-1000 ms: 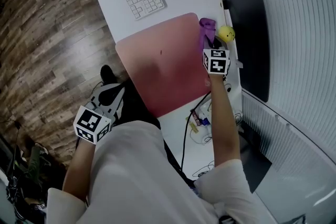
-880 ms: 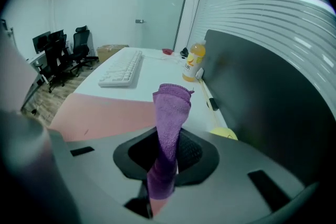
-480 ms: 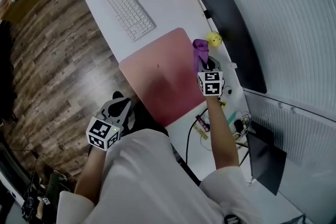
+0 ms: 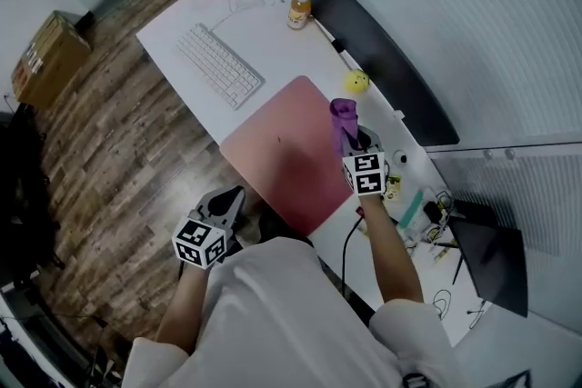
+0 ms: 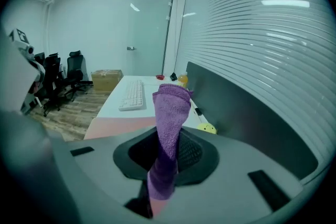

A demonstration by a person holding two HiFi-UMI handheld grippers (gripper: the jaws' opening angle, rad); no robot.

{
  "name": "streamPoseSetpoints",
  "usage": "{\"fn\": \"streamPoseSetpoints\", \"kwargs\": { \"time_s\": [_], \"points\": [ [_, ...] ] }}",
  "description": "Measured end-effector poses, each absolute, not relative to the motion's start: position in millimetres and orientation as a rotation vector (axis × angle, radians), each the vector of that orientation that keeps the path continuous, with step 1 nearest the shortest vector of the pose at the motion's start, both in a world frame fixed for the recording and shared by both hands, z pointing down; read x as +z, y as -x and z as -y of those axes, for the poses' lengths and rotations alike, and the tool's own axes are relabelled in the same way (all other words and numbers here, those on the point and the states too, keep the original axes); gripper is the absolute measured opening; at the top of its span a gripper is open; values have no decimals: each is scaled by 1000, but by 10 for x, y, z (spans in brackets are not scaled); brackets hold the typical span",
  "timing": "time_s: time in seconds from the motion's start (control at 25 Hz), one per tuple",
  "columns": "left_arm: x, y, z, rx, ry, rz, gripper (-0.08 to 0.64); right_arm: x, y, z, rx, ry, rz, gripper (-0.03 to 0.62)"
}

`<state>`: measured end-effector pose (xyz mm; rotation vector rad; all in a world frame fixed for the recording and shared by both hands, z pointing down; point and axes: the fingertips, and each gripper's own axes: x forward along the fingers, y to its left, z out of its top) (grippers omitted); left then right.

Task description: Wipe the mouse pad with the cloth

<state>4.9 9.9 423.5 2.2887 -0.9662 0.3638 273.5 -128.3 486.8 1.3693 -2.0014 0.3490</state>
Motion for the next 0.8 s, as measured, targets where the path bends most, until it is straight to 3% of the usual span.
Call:
{"fn": "streamPoseSetpoints", "kwargs": {
  "time_s": [0.8],
  "points": [
    [4040,986,-83,425,-2490,570,20,4306,-2063,-13,551,-1829,1808,75]
  ]
}}
